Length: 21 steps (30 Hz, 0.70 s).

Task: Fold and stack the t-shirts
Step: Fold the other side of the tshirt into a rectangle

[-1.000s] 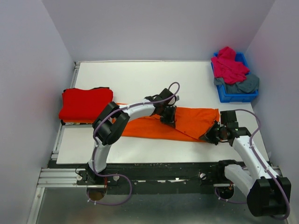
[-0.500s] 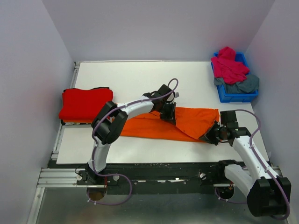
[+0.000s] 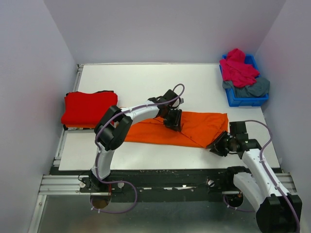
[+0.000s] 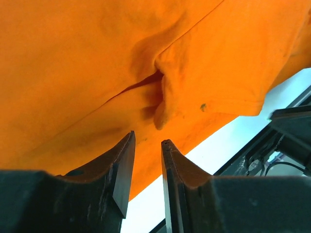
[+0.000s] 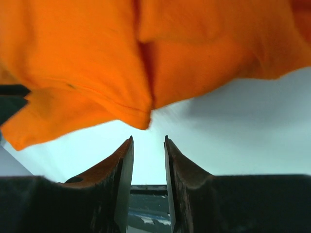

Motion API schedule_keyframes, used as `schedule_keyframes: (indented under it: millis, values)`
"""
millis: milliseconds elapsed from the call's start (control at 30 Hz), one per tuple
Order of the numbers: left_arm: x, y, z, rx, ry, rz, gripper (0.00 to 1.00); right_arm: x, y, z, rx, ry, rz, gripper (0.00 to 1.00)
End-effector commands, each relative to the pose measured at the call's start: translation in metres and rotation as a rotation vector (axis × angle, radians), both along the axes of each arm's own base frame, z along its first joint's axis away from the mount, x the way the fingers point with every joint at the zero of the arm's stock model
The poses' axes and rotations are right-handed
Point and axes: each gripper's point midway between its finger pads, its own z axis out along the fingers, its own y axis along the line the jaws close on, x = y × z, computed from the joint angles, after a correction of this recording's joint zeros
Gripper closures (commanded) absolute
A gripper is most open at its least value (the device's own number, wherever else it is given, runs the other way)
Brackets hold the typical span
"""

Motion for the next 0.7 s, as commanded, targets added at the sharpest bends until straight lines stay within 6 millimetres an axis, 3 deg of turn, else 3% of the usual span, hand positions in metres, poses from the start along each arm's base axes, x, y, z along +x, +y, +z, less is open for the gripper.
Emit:
schedule_keyframes:
  millis: [0, 100, 133, 167, 200, 333, 433, 667]
  values:
    - [0.006, 0.017, 0.029, 0.039, -0.104, 0.032, 0.60, 0.024, -0.022, 0.041, -0.133, -0.122, -0.029, 0.60]
    - [0.016, 0.026, 0.041, 0.040, -0.156, 0.078, 0.60, 0.032, -0.031, 0.052, -0.183, -0.155, -0.044, 0.67]
    - [0.019, 0.029, 0.043, 0.040, -0.166, 0.099, 0.60, 0.035, -0.033, 0.054, -0.191, -0.164, -0.052, 0.76]
    - [0.023, 0.033, 0.047, 0.031, -0.178, 0.114, 0.60, 0.038, -0.033, 0.055, -0.191, -0.174, -0.057, 0.94]
    - [0.026, 0.036, 0.048, 0.025, -0.187, 0.134, 0.62, 0.041, -0.033, 0.055, -0.190, -0.178, -0.059, 0.99]
    - [0.043, 0.064, 0.058, 0.017, -0.247, 0.243, 0.74, 0.053, -0.031, 0.047, -0.184, -0.178, -0.064, 0.99]
    - [0.054, 0.095, 0.055, 0.040, -0.298, 0.366, 1.00, 0.062, -0.032, 0.039, -0.191, -0.161, -0.059, 0.99]
    - [0.071, 0.153, 0.040, 0.146, -0.380, 0.570, 1.00, 0.079, -0.032, 0.020, -0.207, -0.093, -0.043, 0.99]
